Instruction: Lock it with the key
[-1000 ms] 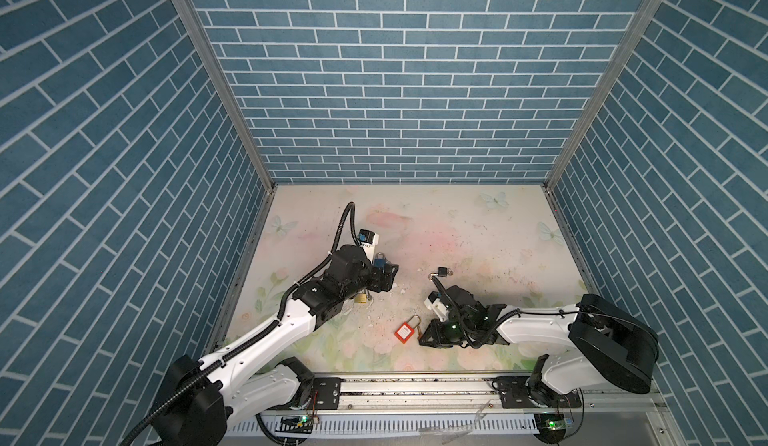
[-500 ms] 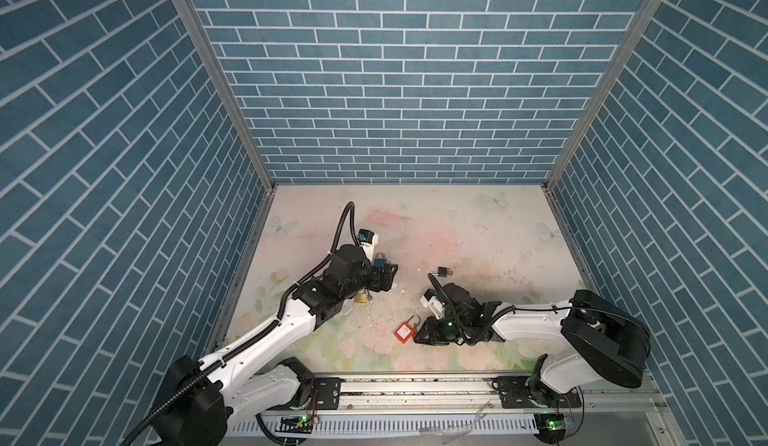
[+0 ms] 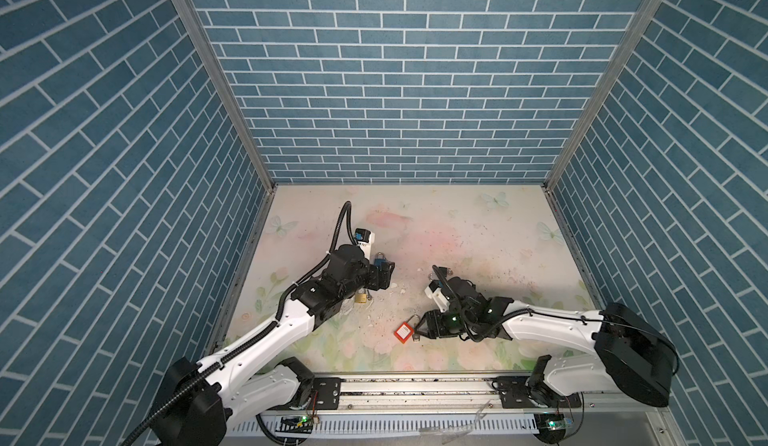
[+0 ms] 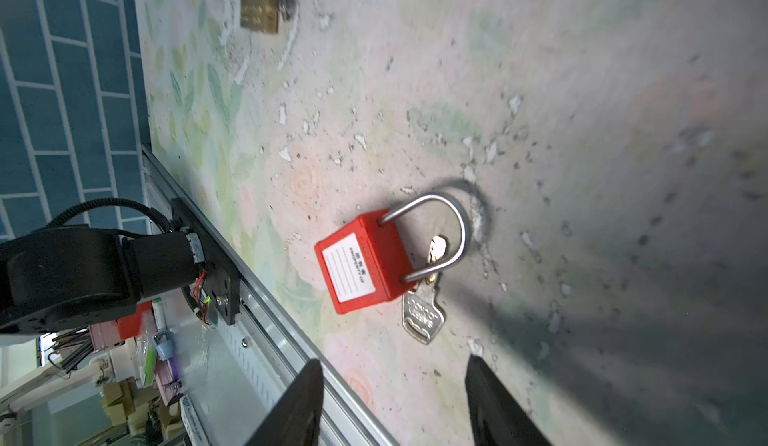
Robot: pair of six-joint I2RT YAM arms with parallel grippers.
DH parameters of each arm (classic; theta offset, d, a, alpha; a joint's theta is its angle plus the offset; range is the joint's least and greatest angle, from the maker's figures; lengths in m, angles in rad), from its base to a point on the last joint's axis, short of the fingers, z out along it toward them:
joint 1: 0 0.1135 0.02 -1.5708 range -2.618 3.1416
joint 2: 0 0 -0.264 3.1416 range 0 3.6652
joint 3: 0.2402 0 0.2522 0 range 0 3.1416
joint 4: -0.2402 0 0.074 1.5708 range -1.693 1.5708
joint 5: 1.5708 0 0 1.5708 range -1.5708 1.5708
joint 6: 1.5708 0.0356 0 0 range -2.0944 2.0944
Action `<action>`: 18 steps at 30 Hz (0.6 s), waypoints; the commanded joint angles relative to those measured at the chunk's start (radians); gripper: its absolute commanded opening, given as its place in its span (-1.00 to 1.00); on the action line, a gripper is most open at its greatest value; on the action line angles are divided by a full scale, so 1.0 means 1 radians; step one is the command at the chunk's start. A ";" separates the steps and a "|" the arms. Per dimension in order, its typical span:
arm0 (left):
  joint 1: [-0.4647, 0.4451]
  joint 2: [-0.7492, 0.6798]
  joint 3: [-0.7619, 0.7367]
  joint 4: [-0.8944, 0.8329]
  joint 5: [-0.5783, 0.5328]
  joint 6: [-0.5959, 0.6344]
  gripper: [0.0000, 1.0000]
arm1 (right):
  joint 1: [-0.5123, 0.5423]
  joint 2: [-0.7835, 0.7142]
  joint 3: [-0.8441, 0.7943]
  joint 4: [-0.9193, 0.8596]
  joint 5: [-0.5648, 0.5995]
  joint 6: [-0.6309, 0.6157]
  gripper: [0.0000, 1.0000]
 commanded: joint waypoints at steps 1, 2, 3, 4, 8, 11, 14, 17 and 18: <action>0.014 -0.021 0.029 0.010 -0.025 -0.028 0.73 | -0.047 -0.088 0.048 -0.146 0.106 -0.070 0.14; 0.016 -0.018 0.037 0.003 -0.022 -0.030 0.73 | -0.064 -0.115 0.056 -0.173 0.134 -0.082 0.14; 0.015 -0.011 0.046 -0.005 -0.011 -0.029 0.73 | -0.079 -0.141 0.067 -0.210 0.180 -0.086 0.14; 0.014 -0.005 0.057 -0.012 0.000 -0.028 0.73 | -0.095 -0.176 0.078 -0.247 0.237 -0.094 0.17; 0.009 0.056 0.102 -0.041 0.030 -0.044 0.73 | -0.143 -0.321 0.081 -0.335 0.493 -0.110 0.37; -0.030 0.118 0.154 -0.072 0.007 -0.027 0.73 | -0.188 -0.427 0.045 -0.335 0.607 -0.126 0.67; -0.104 0.194 0.234 -0.123 -0.045 0.032 0.73 | -0.267 -0.510 0.019 -0.328 0.611 -0.138 0.79; -0.149 0.277 0.311 -0.162 -0.062 0.041 0.73 | -0.367 -0.548 -0.006 -0.298 0.544 -0.165 0.79; -0.159 0.303 0.331 -0.166 -0.064 0.033 0.73 | -0.398 -0.551 -0.012 -0.283 0.524 -0.177 0.78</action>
